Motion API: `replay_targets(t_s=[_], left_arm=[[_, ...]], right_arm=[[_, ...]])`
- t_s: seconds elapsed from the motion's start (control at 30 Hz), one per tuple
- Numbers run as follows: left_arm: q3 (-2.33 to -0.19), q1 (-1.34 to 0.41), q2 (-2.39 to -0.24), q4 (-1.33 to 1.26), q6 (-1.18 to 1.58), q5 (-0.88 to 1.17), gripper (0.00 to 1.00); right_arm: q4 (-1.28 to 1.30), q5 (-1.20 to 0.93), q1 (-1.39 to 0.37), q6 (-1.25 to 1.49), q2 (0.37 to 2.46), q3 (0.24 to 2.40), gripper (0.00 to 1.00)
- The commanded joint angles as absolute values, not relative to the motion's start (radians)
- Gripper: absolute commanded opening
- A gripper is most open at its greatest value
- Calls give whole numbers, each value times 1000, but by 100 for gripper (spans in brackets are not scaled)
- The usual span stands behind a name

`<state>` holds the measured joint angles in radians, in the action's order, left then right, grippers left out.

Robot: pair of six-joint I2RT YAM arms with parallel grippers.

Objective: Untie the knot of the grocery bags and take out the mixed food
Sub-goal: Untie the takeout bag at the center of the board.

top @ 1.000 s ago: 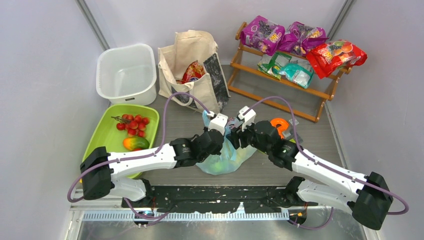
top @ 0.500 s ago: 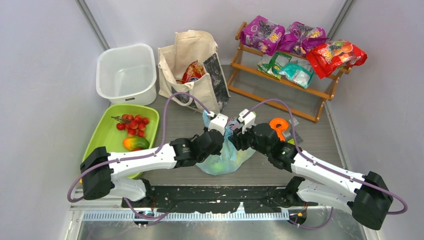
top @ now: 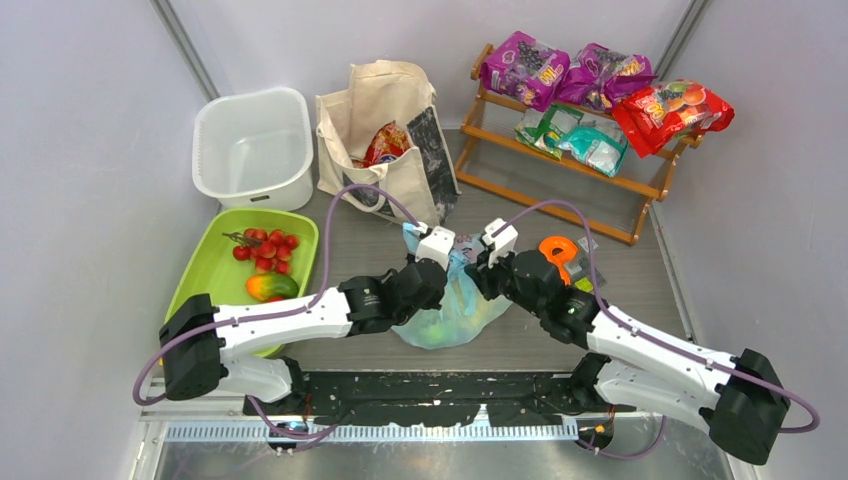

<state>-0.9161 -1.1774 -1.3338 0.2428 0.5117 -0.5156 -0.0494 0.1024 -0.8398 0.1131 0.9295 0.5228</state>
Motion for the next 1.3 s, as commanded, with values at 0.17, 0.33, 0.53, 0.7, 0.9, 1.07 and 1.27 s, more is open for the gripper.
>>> replay_targets(t_s=[0.17,0.33,0.53,0.7,0.9,1.07,1.27], left_arm=[[-843,-1139,-1206,227,503,-541,0],[-761,-1129,-1124,187,484,-495,0],[-766,-1128,-1048,169,346,-395,40],[-825,-1128,-953,143,208,-336,55],[-954,-1116,-1018,166,111,-290,59],[-1063,-1088,-1163,219,121,-263,57],[-1115,-1067,-1251,230,120,-207,55]], right_arm=[[-65,244,-760,170,881,524,5],[-60,213,-715,190,880,517,5],[-82,143,-715,187,884,514,5],[-88,115,-715,188,876,512,5],[-100,96,-715,196,872,502,5],[-92,88,-715,202,858,502,5],[-78,86,-715,204,838,497,5]])
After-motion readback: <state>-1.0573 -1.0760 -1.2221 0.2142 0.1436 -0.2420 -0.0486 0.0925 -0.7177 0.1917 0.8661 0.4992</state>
